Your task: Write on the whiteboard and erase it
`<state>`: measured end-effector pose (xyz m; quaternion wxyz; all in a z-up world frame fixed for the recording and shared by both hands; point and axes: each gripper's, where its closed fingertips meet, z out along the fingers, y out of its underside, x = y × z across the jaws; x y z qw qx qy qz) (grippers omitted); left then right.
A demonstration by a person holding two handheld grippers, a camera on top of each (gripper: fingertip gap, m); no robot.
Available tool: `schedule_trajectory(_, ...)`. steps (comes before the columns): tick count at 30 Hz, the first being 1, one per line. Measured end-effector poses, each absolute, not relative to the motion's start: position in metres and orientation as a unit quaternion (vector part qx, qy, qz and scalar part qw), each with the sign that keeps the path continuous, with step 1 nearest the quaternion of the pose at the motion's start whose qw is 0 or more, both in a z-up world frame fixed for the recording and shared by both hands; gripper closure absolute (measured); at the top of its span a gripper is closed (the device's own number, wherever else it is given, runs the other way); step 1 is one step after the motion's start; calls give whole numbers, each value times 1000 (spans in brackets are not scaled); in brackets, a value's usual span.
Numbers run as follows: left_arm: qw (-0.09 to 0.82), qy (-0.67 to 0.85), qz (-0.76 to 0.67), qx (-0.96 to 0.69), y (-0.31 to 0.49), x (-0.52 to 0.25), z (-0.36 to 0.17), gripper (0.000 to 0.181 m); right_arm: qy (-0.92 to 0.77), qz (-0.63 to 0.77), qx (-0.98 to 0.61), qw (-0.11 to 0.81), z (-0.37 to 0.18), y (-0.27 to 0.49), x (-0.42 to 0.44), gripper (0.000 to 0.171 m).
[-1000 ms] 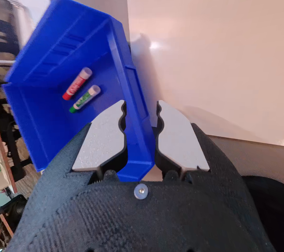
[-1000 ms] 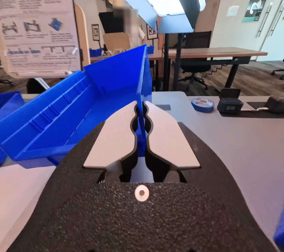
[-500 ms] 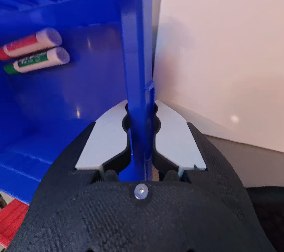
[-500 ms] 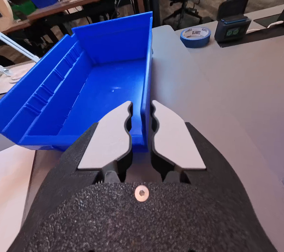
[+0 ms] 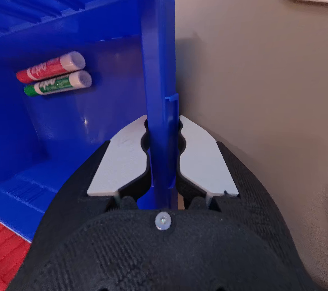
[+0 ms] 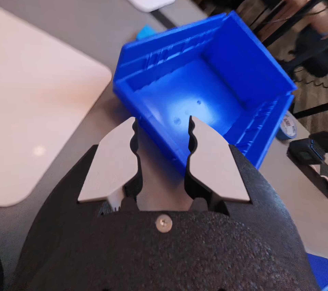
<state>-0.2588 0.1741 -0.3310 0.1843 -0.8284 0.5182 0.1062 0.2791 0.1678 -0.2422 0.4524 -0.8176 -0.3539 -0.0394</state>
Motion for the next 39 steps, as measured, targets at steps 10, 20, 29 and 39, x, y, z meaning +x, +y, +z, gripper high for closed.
schedule_trajectory(10,211,531,78,-817,175,-266,-331,152,-420,-125,-864,248,-318,196,284,134)
schedule_trajectory(20,217,496,96,-835,182,-259,-331,152,-274,-227,-898,258,-316,242,274,135)
schedule_trajectory(29,225,479,101,-842,194,-290,-330,152,-277,-226,-899,252,-317,235,272,137)
schedule_trajectory(39,243,489,112,-830,204,-306,-329,152,-297,-215,-897,248,-315,228,268,137)
